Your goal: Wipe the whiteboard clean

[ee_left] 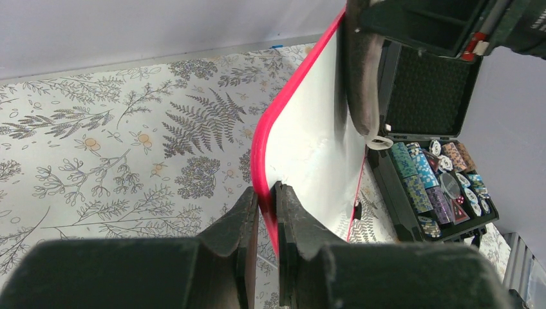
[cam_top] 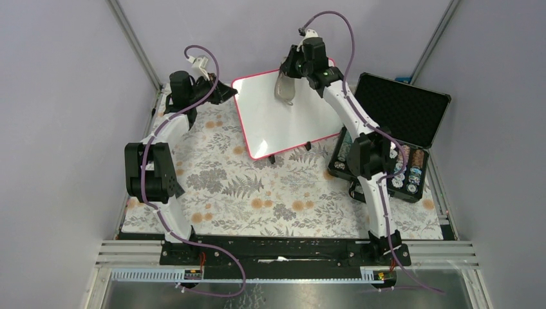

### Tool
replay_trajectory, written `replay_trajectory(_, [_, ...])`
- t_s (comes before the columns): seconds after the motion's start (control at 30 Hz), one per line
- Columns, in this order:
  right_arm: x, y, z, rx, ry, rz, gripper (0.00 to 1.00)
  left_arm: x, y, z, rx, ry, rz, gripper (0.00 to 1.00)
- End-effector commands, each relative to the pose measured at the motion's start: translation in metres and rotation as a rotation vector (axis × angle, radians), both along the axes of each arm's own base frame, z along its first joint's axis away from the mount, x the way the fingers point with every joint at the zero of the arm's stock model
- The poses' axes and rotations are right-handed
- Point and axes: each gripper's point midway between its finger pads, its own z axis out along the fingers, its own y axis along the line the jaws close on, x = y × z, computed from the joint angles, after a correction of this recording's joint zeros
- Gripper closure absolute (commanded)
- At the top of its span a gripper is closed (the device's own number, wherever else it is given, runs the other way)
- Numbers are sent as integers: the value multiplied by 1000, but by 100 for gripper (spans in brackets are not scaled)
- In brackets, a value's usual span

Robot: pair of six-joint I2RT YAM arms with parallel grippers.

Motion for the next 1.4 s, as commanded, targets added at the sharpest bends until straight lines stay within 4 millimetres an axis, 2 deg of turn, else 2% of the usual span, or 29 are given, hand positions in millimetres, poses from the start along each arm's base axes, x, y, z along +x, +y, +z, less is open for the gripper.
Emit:
replay_trajectory(0.0, [-1,17,-32,-17,90,33,100,11,7,13,47,-84,22,100])
replay_trajectory(0.17, [-20,26,-82,-30,199,70,100,11,8,12,54,-86,27,100])
replay_trajectory(0.3, [-63,24,-130,-28,295,115,100,11,8,11,60,-87,27,100])
replay_trajectory(0.5, [-123,-1,-164,5,338,111,100,12,9,7,67,-81,32,100])
replay_trajectory(0.63, [-154,-14,-181,-12,394,116,100,12,11,5,79,-77,39,100])
replay_trajectory(0.73, [-160,-27,-177,-37,384,98,100,12,14,2,101,-73,54,100])
replay_trajectory(0.87, [-144,-51,-143,-54,312,31,100,14,17,-9,124,-55,70,100])
replay_trajectory(0.9, [-137,-58,-134,-45,293,12,100,17,31,-12,126,-48,99,100])
replay_trajectory(0.97, [-125,-72,-120,-25,267,-20,100,21,45,-20,138,-29,133,100])
replay_trajectory(1.07, [-111,-87,-108,-24,264,-55,100,23,56,-23,154,-24,161,100])
replay_trajectory(1.27, [-79,-97,-92,-103,232,-78,100,22,64,-37,185,27,195,100])
replay_trajectory(1.37, [-65,-92,-75,-132,192,-50,100,19,70,-42,201,57,230,100])
